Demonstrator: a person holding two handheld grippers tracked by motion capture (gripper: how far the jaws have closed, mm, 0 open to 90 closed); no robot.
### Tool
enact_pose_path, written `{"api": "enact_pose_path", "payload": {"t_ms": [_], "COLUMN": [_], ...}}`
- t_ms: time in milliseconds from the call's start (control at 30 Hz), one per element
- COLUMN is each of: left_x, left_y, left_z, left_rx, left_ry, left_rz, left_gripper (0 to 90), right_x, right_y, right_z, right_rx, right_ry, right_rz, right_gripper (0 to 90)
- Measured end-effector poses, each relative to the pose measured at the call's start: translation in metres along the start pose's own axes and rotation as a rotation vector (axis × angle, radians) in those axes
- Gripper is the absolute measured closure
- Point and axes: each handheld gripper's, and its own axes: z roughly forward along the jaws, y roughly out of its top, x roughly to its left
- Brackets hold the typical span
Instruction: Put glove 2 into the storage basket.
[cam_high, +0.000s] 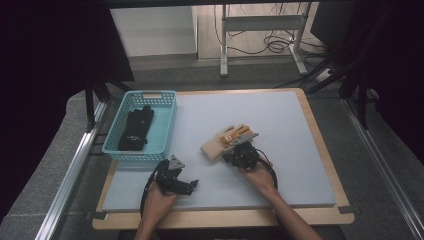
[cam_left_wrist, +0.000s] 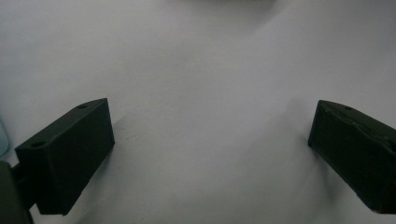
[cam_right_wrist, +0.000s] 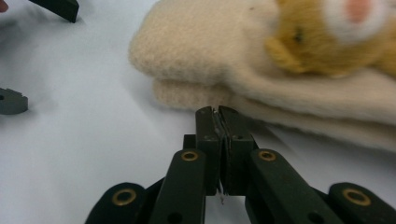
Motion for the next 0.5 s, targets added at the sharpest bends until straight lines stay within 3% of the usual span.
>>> {"api": "enact_pose_path", "payload": {"t_ms": [267, 500], "left_x": [-0.001, -0.001], "left_y": [0.0, 0.0], "left_z": [0.0, 0.0], "left_rx": [0.001, 0.003], "left_ry": [0.002, 0.005], "left_rz": [0.002, 0.005], "left_gripper": [0.5, 0.2], "right_x": [-0.011, -0.026], "right_y": [-0.005, -0.018], "right_z": [-0.02, -0.042], "right_rx": [-0.02, -0.038], "right_ry": [-0.025, -0.088], "right_rz": [0.022, 0.05], "right_gripper": [77.9, 61.1]}}
